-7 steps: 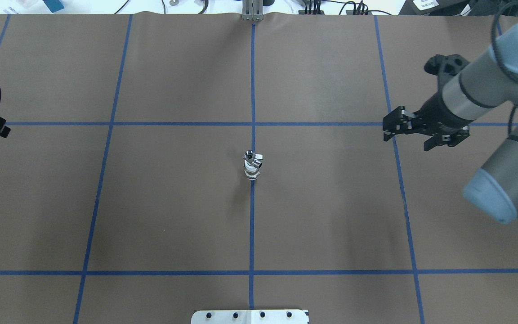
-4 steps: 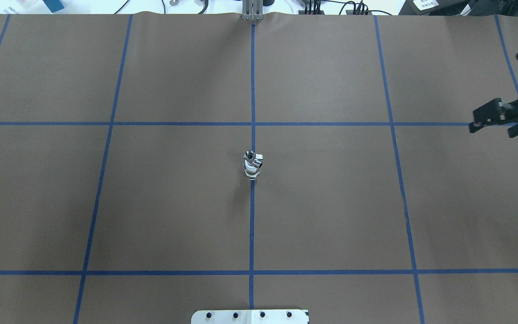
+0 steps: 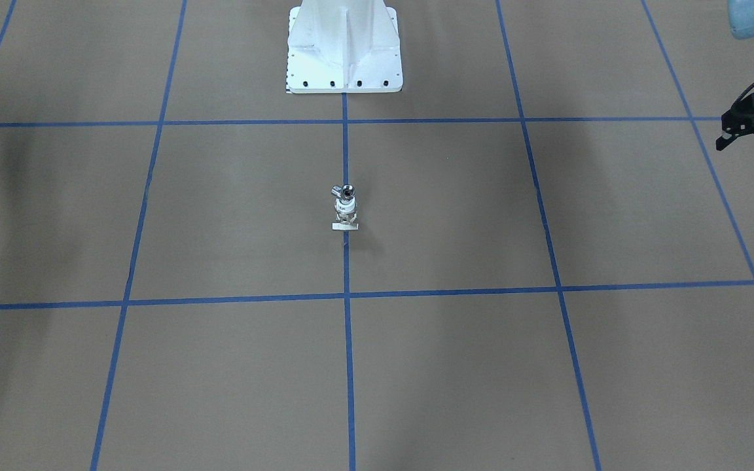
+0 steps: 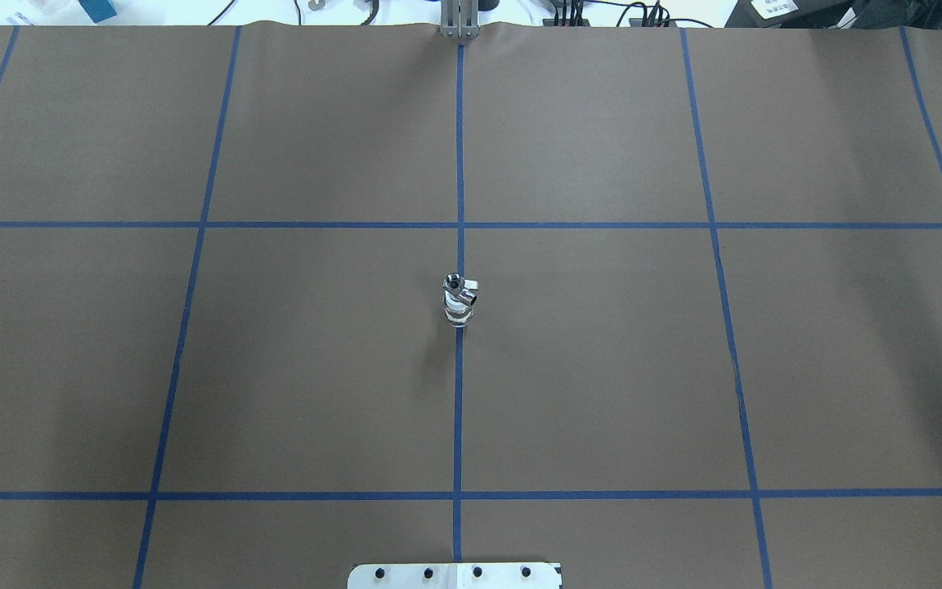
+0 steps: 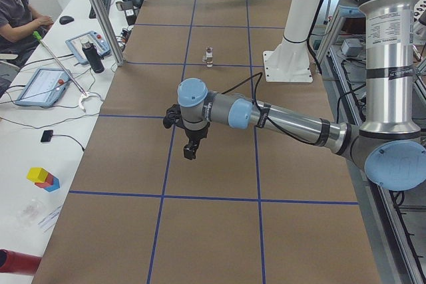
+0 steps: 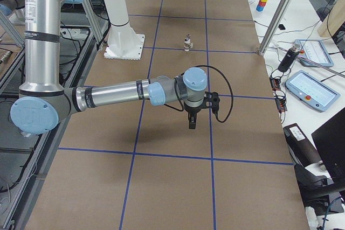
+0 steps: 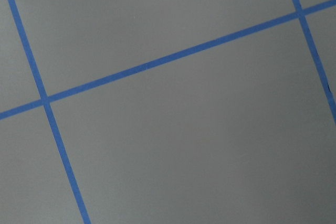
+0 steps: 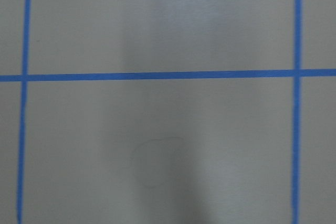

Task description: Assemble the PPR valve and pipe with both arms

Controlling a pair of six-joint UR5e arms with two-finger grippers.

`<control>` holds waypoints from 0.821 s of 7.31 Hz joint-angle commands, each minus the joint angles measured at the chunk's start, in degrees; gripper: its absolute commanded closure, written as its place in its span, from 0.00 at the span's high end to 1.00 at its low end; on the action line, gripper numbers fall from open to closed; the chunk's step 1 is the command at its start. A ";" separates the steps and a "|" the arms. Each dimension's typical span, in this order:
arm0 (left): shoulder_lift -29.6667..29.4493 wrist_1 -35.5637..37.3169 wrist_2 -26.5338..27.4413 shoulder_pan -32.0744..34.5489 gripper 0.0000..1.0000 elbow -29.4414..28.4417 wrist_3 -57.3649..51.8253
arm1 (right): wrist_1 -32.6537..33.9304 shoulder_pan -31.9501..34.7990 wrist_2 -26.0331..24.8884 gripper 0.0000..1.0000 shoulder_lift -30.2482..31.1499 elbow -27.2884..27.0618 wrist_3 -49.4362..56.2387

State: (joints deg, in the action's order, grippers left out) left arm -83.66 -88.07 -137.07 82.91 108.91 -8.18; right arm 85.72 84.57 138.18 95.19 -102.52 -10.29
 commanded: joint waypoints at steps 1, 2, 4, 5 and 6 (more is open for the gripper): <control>-0.79 0.44 -0.22 5.66 0.99 -7.36 -2.45 | 0.15 2.18 -0.19 1.00 0.43 1.10 3.79; -0.97 0.36 -0.22 6.03 1.00 -9.31 -2.02 | 0.15 2.27 -0.45 1.00 0.87 0.84 3.70; -0.97 0.00 -0.22 6.12 1.00 -7.50 -1.67 | 0.06 2.09 -0.37 1.00 0.79 0.66 3.35; -1.06 -0.17 -0.22 6.03 1.00 -6.71 0.34 | 0.15 2.00 -0.37 1.00 0.78 0.66 3.26; -1.41 -0.09 -0.13 5.95 1.00 -5.83 1.66 | 0.15 1.48 -0.54 1.00 0.52 0.31 3.00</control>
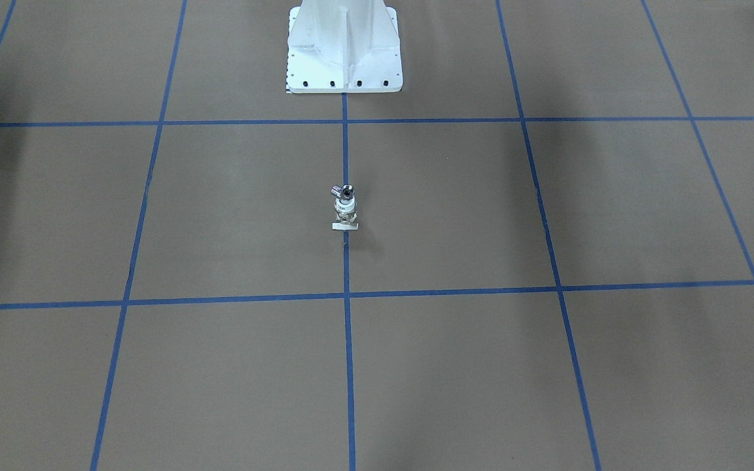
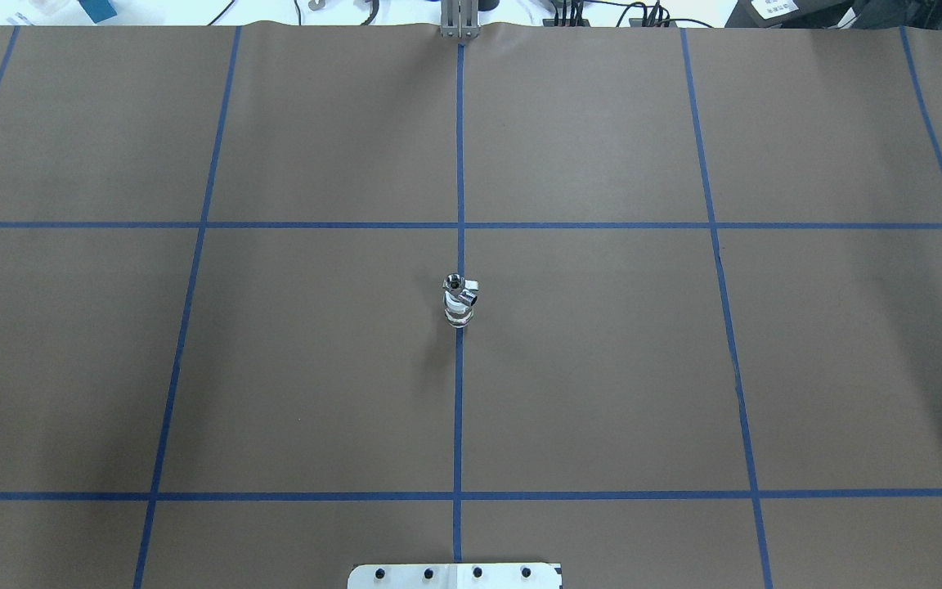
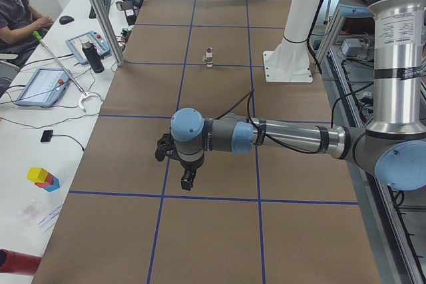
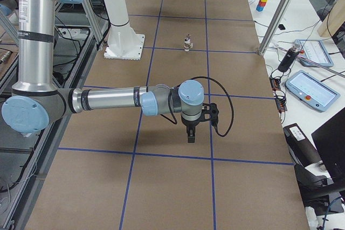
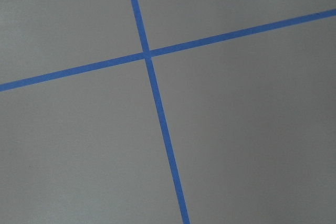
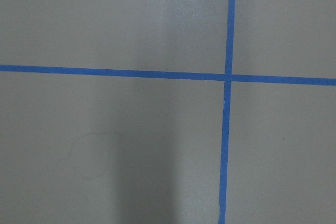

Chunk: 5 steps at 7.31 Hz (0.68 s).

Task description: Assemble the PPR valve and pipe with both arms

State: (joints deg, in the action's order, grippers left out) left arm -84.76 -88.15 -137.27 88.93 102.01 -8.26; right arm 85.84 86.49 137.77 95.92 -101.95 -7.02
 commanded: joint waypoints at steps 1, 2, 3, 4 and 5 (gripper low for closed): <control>-0.67 -0.09 -0.02 -0.33 1.00 1.35 4.45 | 0.11 -2.27 -1.17 1.00 -0.56 -0.62 -0.71; -1.54 -0.09 0.42 -0.69 1.00 1.18 5.96 | 0.20 -3.42 -1.53 1.00 -0.99 -0.88 -1.76; -1.38 -0.09 0.51 -0.86 1.00 1.00 5.62 | 2.81 -3.78 -1.62 1.00 -1.70 -1.06 -1.86; -1.20 -0.18 0.42 -0.95 1.00 1.00 5.53 | 7.19 -3.79 -1.62 1.00 -3.88 -1.06 -1.34; -1.03 -0.18 0.51 -0.95 1.00 0.82 5.53 | 8.19 -3.61 -1.62 1.00 -3.73 -1.76 -0.90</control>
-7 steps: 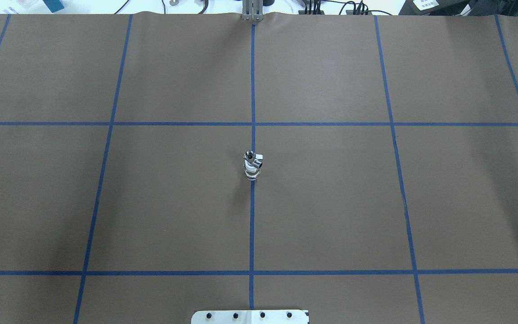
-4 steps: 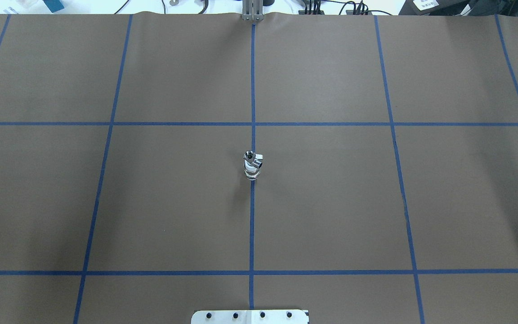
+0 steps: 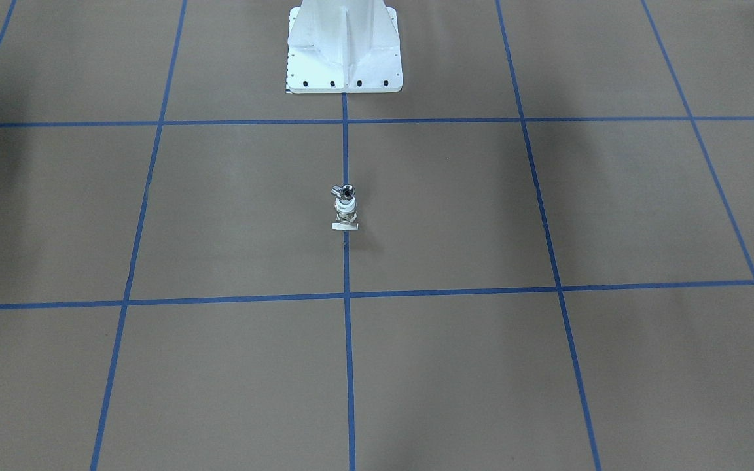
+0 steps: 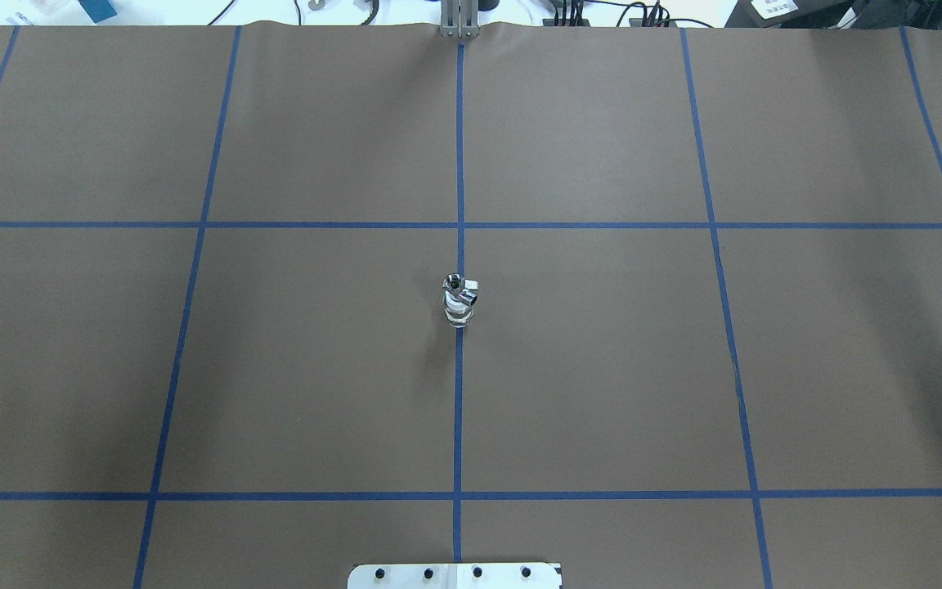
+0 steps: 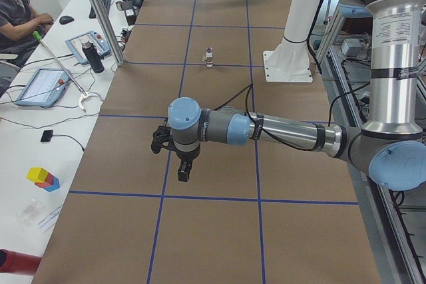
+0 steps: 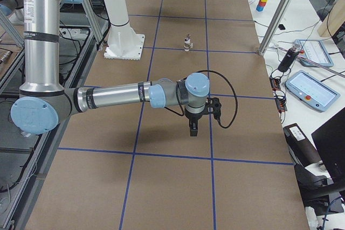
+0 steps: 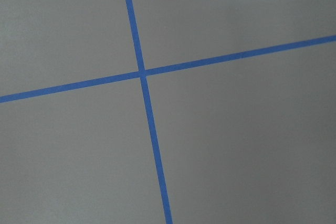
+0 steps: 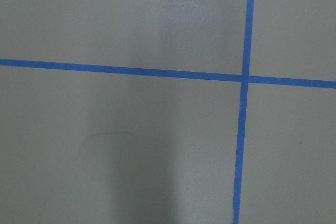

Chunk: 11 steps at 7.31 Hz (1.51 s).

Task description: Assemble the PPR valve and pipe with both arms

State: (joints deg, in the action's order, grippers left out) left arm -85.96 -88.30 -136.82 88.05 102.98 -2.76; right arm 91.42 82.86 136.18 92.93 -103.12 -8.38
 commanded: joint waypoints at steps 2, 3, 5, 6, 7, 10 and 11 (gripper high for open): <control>0.44 0.05 0.15 -0.07 1.00 -0.67 -0.05 | 2.62 0.02 -0.04 1.00 -0.65 -0.95 0.47; 0.44 0.05 0.50 -0.07 1.00 -0.85 -0.05 | 2.71 0.11 -0.13 1.00 -0.56 -1.21 0.47; 0.44 0.05 1.91 -0.07 1.00 -0.77 0.21 | 2.71 0.99 -0.30 1.00 -0.47 -1.21 0.47; 0.52 -0.21 1.83 -0.07 1.00 -0.59 0.30 | 2.71 1.08 -0.57 1.00 -0.30 -1.30 0.47; 0.61 -0.30 1.82 -0.16 1.00 -0.94 0.30 | 2.71 0.99 -0.66 1.00 -0.03 -1.30 0.39; 0.61 -3.54 1.74 -0.25 1.00 -0.68 0.38 | 2.71 0.99 -0.57 1.00 0.06 -1.91 0.30; 0.61 -3.64 1.74 -0.25 1.00 -0.42 0.21 | 2.71 0.99 -0.57 1.00 0.06 -2.09 0.30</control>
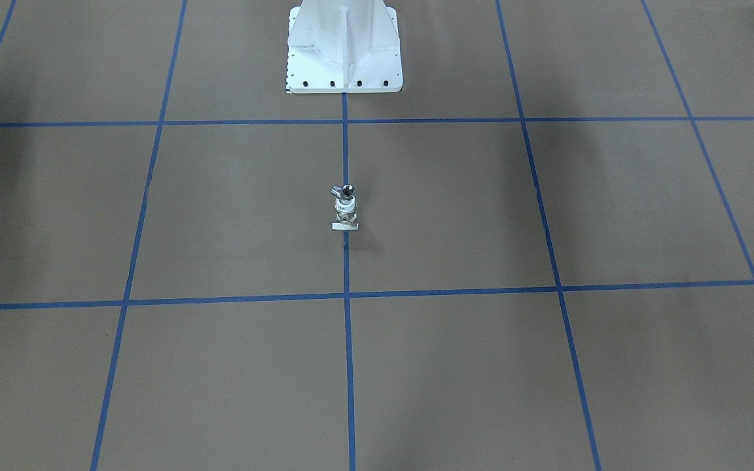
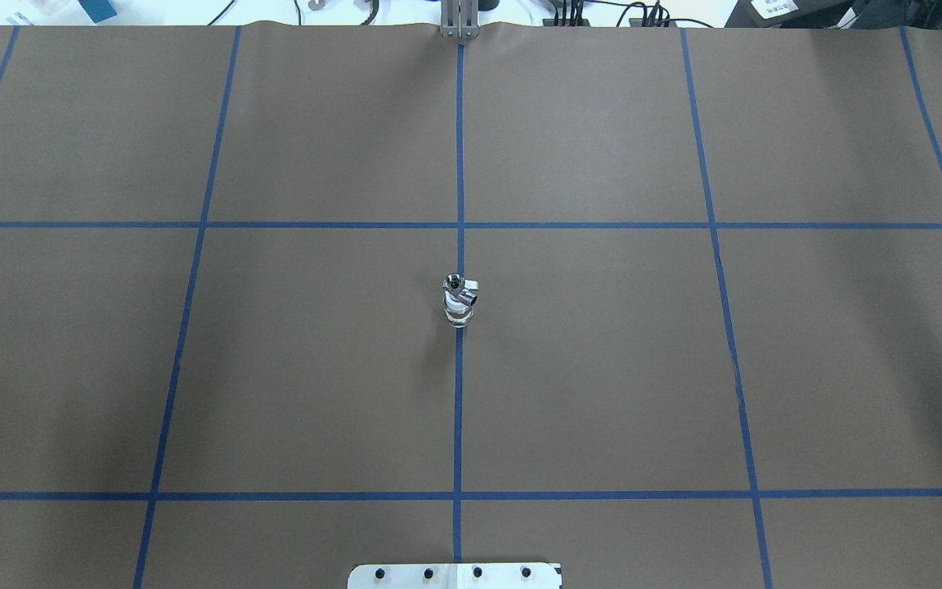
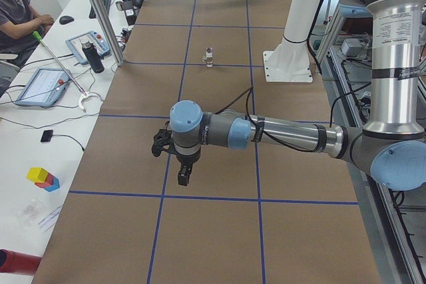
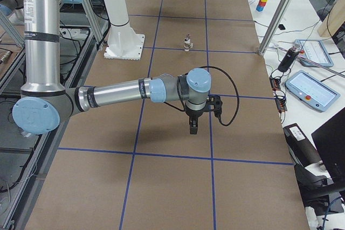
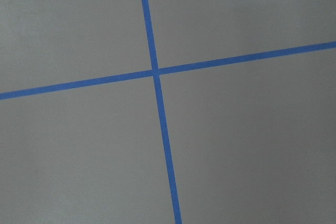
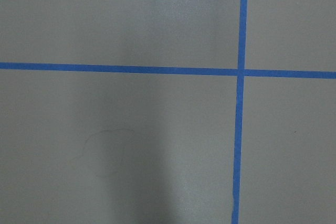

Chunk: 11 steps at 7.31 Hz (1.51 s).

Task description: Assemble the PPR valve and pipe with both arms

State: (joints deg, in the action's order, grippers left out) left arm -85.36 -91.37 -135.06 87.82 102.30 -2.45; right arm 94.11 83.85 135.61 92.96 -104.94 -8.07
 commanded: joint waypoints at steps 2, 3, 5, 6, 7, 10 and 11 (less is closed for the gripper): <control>0.02 -0.48 -0.12 -0.02 1.00 1.22 -0.10 | 0.02 0.00 0.01 1.00 -0.06 -0.44 -0.37; 0.02 -0.48 -0.12 -0.02 1.00 1.23 -0.10 | 0.02 -0.09 -0.08 1.00 -0.14 -0.45 -0.37; 0.02 -0.48 -0.20 -0.02 1.00 1.23 -0.10 | 0.02 -0.09 0.01 1.00 -0.14 -0.36 -0.37; 0.02 -0.48 -0.12 -0.02 1.00 1.23 -0.19 | 0.02 -0.09 0.01 1.00 -0.14 -0.36 -0.37; 0.02 -0.48 -0.12 -0.02 1.00 1.23 -0.10 | 0.02 -0.09 0.01 1.00 -0.14 -0.36 -0.37; 0.02 -0.48 -0.12 -0.02 1.00 1.23 -0.10 | 0.02 -0.09 0.01 1.00 -0.14 -0.36 -0.45; 0.02 -0.48 -0.12 -0.02 1.00 1.32 -0.01 | 0.02 -0.09 0.01 1.00 -0.14 -0.36 -0.45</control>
State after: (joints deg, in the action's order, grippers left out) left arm -85.34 -91.85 -135.18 87.80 103.56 -2.54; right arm 94.13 83.76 135.61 92.81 -105.29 -8.50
